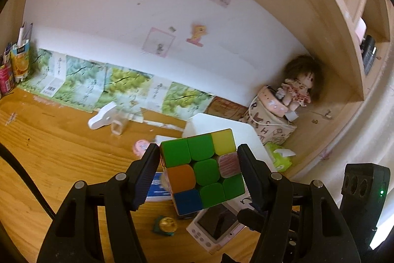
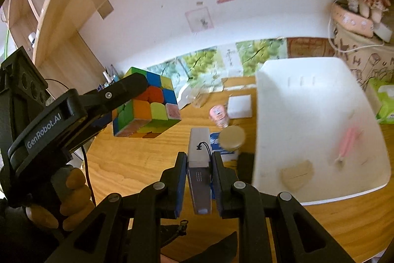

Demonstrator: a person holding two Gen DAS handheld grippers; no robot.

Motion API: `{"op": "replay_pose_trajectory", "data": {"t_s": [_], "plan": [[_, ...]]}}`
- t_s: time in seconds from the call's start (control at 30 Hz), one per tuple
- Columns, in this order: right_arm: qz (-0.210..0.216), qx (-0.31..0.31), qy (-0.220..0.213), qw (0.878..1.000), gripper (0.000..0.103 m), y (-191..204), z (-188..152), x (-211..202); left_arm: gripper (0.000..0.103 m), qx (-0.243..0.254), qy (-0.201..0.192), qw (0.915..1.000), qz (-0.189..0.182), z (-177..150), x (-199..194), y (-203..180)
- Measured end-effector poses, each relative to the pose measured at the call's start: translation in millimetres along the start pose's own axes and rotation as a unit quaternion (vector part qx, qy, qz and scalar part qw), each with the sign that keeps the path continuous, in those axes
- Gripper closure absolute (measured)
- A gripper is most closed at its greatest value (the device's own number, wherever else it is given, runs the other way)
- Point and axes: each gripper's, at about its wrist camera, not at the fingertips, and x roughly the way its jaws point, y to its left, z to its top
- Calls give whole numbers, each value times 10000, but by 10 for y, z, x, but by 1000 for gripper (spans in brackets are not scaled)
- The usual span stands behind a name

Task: Organize rigid objects
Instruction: 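Lift and carry the cube and white toy device over the white bin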

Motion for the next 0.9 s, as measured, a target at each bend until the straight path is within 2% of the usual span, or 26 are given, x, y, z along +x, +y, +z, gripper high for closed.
{"op": "replay_pose_trajectory", "data": {"t_s": [0.3, 0.6, 0.77, 0.9], "plan": [[-206, -21, -151, 9997, 83, -457, 60, -254, 35, 7, -104, 9999, -78, -73, 209, -412], [-388, 11, -34, 9992, 83, -957, 139, -331, 35, -82, -21, 10000, -3, -175, 522, -727], [-440, 103, 90, 9989, 83, -1225, 153, -323, 35, -92, 126, 9999, 37, -214, 728, -865], [-512, 238, 175, 9983, 83, -1402, 192, -286, 34, 41, 439, 9990, 62, -259, 921, -998]]}}
